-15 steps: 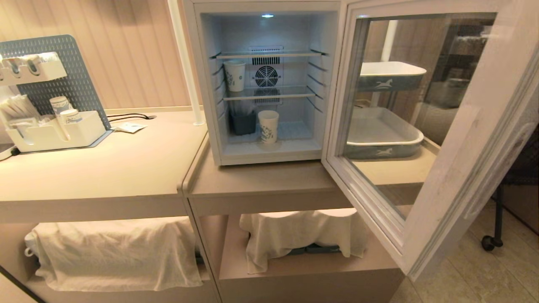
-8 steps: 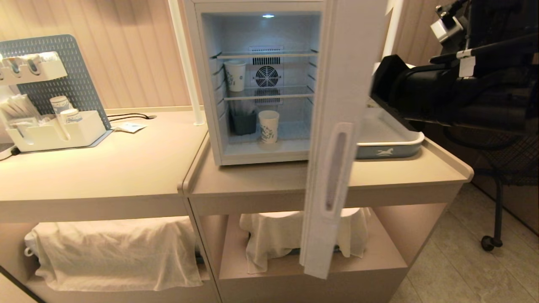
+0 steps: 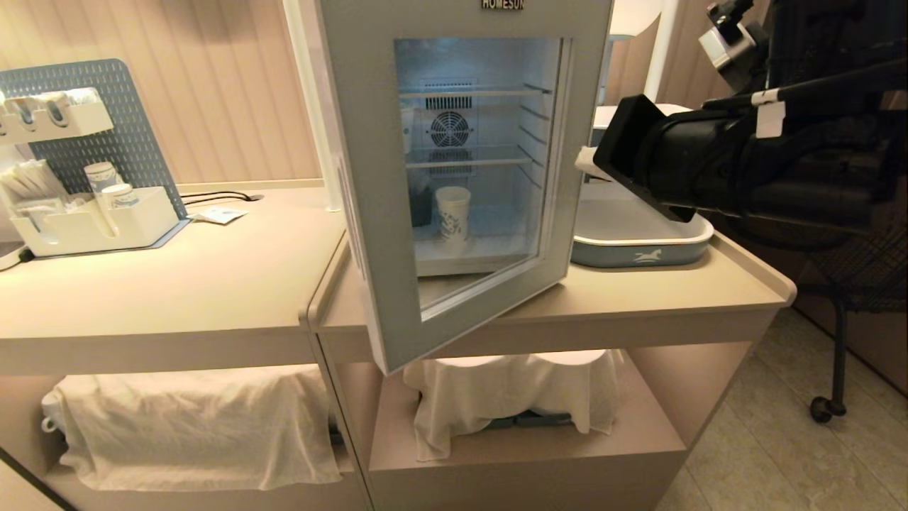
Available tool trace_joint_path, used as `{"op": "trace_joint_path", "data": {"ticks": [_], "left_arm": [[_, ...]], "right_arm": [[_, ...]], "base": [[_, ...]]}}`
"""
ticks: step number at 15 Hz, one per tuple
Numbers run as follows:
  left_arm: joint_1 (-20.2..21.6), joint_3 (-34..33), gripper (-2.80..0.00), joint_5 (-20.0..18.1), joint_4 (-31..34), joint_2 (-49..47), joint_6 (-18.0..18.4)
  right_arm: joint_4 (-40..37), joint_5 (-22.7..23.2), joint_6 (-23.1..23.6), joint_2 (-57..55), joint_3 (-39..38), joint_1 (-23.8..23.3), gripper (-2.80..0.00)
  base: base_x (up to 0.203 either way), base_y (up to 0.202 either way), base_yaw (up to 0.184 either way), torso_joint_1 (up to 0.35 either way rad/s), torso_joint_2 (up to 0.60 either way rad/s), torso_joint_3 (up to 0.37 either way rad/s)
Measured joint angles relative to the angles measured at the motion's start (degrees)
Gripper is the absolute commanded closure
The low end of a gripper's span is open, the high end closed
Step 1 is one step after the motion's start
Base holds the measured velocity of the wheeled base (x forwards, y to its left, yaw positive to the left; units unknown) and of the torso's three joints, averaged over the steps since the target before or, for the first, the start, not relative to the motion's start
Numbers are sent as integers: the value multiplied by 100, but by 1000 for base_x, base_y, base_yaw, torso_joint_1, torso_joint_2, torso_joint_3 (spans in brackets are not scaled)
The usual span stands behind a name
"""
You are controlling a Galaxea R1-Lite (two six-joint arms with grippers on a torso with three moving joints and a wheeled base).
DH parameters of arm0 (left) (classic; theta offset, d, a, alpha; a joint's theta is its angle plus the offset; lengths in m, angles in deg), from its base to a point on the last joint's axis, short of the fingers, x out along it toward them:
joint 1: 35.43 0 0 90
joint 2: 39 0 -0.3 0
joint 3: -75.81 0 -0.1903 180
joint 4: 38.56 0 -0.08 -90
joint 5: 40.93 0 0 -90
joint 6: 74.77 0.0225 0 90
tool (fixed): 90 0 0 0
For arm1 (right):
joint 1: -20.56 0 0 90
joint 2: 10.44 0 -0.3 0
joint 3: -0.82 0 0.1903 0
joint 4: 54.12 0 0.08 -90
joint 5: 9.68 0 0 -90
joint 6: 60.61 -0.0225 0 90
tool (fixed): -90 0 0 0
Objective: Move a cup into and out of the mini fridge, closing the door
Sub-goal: Close the freezer door
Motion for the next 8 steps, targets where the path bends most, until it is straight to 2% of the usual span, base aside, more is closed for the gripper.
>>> {"op": "trace_joint_path", "data": {"ticks": [4,8], "left_arm": [[0,0,0,-2,0,0,-1],[0,0,0,-4,0,0,-4]], "right_arm": [[101,33,1438,-239,69,-654,0],[678,67,1610,-795,388,-841,0]], "base": [[0,0,0,0,0,0],[0,0,0,0,0,0]]}}
